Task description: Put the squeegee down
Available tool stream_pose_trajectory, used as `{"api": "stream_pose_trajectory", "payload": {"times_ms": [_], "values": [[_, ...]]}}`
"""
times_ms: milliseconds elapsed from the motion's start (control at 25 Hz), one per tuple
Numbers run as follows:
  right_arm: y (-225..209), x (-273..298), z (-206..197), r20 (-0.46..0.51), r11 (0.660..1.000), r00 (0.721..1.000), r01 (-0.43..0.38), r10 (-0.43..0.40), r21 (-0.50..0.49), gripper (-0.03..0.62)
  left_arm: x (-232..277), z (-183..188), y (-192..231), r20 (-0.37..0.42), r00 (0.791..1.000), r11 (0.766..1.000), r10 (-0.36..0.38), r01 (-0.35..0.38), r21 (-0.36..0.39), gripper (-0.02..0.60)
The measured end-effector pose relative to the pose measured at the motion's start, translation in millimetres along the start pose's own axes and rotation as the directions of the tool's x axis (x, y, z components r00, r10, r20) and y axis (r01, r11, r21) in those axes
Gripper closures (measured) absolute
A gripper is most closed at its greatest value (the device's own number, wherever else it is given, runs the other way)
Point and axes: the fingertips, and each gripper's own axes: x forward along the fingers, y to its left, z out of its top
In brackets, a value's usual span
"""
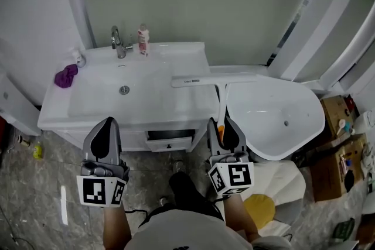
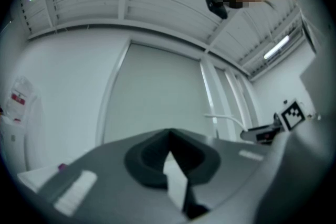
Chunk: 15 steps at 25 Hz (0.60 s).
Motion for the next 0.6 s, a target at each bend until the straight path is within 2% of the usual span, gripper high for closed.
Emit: {"api": "stream_pose_trajectory", "payload": {"times_ms": [160, 600], "values": [[-9.5, 23.2, -5.4, 0.003, 1.000, 1.000, -0.013, 0.013, 0.000, 0.474, 19.7, -5.7, 4.6, 0.006, 1.000, 1.000, 0.015, -0.015, 0.009, 0.575], [-43.3, 138.9, -0.8, 0.031, 0.998, 0.998, -0.061, 0.061, 0.009, 0.474, 117.5, -11.9, 35.9, 0.029, 0.998, 0.998, 0.056, -0.057, 0.038, 0.574]]}}
